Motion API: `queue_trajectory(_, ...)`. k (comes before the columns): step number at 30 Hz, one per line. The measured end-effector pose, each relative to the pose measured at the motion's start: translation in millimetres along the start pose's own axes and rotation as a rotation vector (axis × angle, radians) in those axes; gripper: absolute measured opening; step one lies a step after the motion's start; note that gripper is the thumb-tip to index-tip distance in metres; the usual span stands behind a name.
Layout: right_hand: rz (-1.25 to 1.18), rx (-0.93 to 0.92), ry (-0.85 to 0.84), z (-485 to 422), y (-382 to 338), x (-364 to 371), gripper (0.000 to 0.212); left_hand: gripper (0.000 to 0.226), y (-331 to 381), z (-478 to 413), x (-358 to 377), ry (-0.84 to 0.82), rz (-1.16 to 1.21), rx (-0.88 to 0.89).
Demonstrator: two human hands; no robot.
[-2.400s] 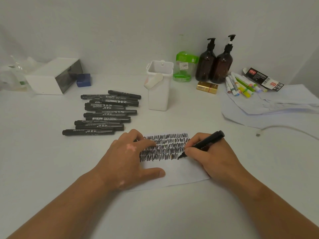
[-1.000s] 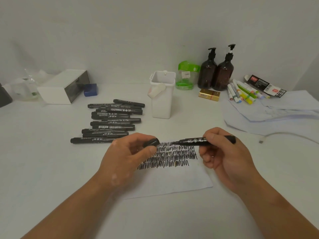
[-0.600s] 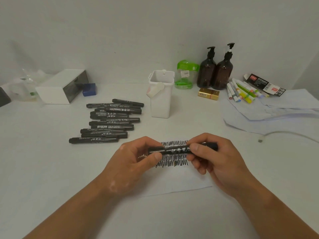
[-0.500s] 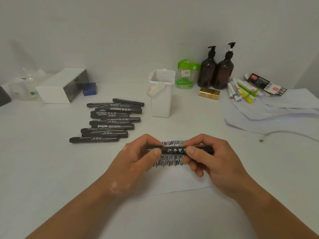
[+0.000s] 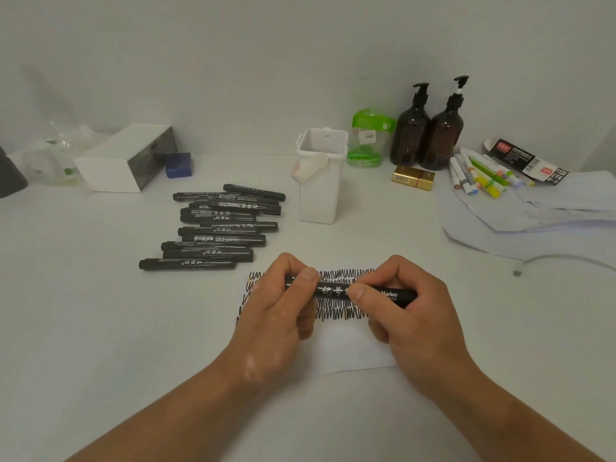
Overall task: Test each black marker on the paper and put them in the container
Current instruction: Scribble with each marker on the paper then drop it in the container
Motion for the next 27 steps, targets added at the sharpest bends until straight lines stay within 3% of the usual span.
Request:
queue_trajectory(9, 0.007, -0.031, 0.014, 0, -5, -3, 0.016, 0.027, 6, 2, 9, -0.052, 0.112, 0.003)
queue_trajectory(13, -0.113, 0.027, -0.007, 0, 4, -1, 0.020, 0.019, 9, 1, 12, -0.174, 0.043, 0.049)
queue_trajectory(17, -0.214, 0.076, -0.019, -4, 11, 2, 0.016, 0.024, 9, -4, -3, -0.133, 0.014, 0.073)
queue_trajectory(21, -0.129, 0.008, -0.087, -4, 3, 4, 0.019, 0.020, 3, -8, -3, -0.158, 0.235, 0.026)
queue_trajectory(27, 0.142, -0.067, -0.222, 5, -2, 20, 0.013, 0.031, 7, -6, 0, -0.146, 0.018, 0.049)
Point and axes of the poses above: each hand's wrist, its own z-axis away from the middle knuckle, its own x-axis out of the palm, y = z × x, the point moved 10 cm from there along -z, towards the middle knuckle, and after that the axes turned 10 degrees about -x, right-handed, at the moved point
